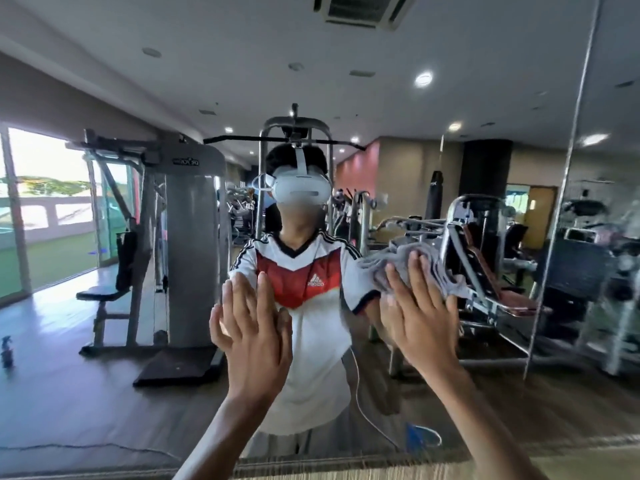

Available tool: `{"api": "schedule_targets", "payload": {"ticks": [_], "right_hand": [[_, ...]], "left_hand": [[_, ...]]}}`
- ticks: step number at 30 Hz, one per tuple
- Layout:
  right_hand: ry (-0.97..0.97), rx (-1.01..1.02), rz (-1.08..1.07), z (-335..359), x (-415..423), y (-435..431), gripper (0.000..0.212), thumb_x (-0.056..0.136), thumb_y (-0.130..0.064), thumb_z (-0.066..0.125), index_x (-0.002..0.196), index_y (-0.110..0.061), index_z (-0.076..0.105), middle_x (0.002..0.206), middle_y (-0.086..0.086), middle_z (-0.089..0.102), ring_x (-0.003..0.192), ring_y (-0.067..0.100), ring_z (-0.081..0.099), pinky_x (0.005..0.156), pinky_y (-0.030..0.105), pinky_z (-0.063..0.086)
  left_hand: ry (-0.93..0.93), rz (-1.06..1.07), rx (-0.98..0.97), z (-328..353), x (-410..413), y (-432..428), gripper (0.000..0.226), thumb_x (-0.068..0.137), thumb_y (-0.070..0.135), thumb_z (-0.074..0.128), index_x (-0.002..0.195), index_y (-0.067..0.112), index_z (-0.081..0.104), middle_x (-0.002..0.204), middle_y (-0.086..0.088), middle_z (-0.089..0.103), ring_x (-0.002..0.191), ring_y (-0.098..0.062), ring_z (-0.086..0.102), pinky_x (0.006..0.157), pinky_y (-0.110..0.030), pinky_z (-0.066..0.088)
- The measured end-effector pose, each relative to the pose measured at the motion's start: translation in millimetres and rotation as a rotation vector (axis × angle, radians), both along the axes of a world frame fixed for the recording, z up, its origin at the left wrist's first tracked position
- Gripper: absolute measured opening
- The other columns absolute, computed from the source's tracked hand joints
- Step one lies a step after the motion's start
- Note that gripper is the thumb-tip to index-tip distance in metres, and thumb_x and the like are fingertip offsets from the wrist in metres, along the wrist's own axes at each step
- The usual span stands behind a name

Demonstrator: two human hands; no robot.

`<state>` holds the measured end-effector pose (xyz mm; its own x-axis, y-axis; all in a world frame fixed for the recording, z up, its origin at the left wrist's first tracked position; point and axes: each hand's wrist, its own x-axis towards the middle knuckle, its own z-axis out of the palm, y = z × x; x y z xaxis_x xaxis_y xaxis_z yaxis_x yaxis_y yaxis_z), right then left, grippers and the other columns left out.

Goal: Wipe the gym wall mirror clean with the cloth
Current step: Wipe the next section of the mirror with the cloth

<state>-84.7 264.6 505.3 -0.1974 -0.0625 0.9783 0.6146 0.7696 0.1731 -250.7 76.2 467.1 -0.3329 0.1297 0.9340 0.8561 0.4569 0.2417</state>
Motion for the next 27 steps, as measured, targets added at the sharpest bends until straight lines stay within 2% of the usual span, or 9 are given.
{"api": "schedule_targets", "payload": {"ticks": [2,5,9,13,16,18,21,24,27], "right_hand": [[0.178,-0.146,0.006,36.2,3.1,9.9,0.049,0.108,-0.033,0.027,0.157,-0.025,0.026,0.163,0.007,0.025,0.152,0.013,0.015,0.113,0.042,0.026],[0.294,-0.228,0.033,81.8,-7.6,-6.2,0.050,0.106,-0.031,0.028,0.154,-0.020,0.033,0.161,0.011,0.029,0.150,0.016,0.018,0.113,0.029,0.016],[0.025,0.033,0.028,57.1,-17.2,-15.0,0.049,0.106,-0.033,0.038,0.153,-0.019,0.036,0.160,0.009,0.033,0.148,0.018,0.029,0.104,0.039,0.033],[-0.169,0.168,0.012,-6.3,30.3,21.3,0.049,0.104,-0.032,0.041,0.153,-0.024,0.037,0.159,0.004,0.034,0.125,0.017,0.057,0.082,0.037,0.043],[0.066,-0.070,0.023,-21.5,63.7,60.2,0.046,0.107,-0.027,0.033,0.151,-0.014,0.039,0.160,0.010,0.029,0.144,0.021,0.038,0.100,0.047,0.045],[0.316,-0.306,0.060,3.8,72.2,77.8,0.050,0.104,-0.025,0.033,0.150,-0.007,0.040,0.160,0.015,0.027,0.150,0.024,0.022,0.112,0.057,0.035],[0.560,-0.512,0.138,65.0,62.1,74.5,0.055,0.104,-0.031,0.025,0.153,-0.008,0.036,0.162,0.015,0.024,0.151,0.026,0.017,0.115,0.058,0.032],[0.470,-0.386,0.103,90.2,40.2,59.8,0.052,0.108,-0.034,0.023,0.155,-0.013,0.033,0.163,0.009,0.018,0.152,0.026,0.017,0.114,0.057,0.034],[0.224,-0.123,0.091,63.6,32.3,46.0,0.049,0.107,-0.028,0.029,0.153,-0.012,0.036,0.162,0.012,0.025,0.150,0.028,0.024,0.121,0.049,0.024]], "left_hand": [[0.033,0.009,-0.016,7.7,3.6,8.6,0.065,0.101,0.040,0.032,0.158,0.011,0.024,0.164,-0.022,0.004,0.154,-0.028,-0.007,0.120,-0.049,-0.003],[0.081,0.005,-0.037,20.3,15.9,21.9,0.064,0.100,0.038,0.036,0.157,0.011,0.028,0.164,-0.021,0.004,0.155,-0.028,-0.005,0.119,-0.052,0.001],[0.114,-0.038,-0.028,22.7,32.4,41.7,0.063,0.099,0.037,0.038,0.157,0.015,0.025,0.165,-0.019,0.003,0.154,-0.033,0.002,0.117,-0.058,0.005],[0.155,-0.046,-0.048,16.5,39.2,50.0,0.065,0.099,0.036,0.040,0.159,0.018,0.019,0.166,-0.020,0.003,0.154,-0.034,0.002,0.117,-0.060,0.006],[0.204,-0.049,-0.063,17.0,36.4,48.7,0.064,0.100,0.037,0.038,0.158,0.017,0.023,0.165,-0.021,0.009,0.153,-0.036,0.009,0.117,-0.059,0.007],[0.265,-0.035,-0.076,21.9,34.2,47.8,0.061,0.099,0.037,0.039,0.155,0.013,0.031,0.163,-0.023,0.019,0.149,-0.038,0.019,0.116,-0.058,0.010],[0.312,-0.040,-0.105,33.0,37.5,51.1,0.058,0.100,0.037,0.037,0.153,0.011,0.036,0.161,-0.025,0.024,0.147,-0.038,0.023,0.113,-0.061,0.016],[0.331,-0.047,-0.099,42.9,45.0,60.2,0.057,0.101,0.037,0.037,0.153,0.012,0.039,0.161,-0.024,0.025,0.149,-0.035,0.020,0.112,-0.060,0.018],[0.343,-0.055,-0.063,45.3,50.8,69.7,0.055,0.102,0.036,0.038,0.152,0.013,0.038,0.160,-0.025,0.027,0.150,-0.032,0.015,0.113,-0.059,0.017]]}}
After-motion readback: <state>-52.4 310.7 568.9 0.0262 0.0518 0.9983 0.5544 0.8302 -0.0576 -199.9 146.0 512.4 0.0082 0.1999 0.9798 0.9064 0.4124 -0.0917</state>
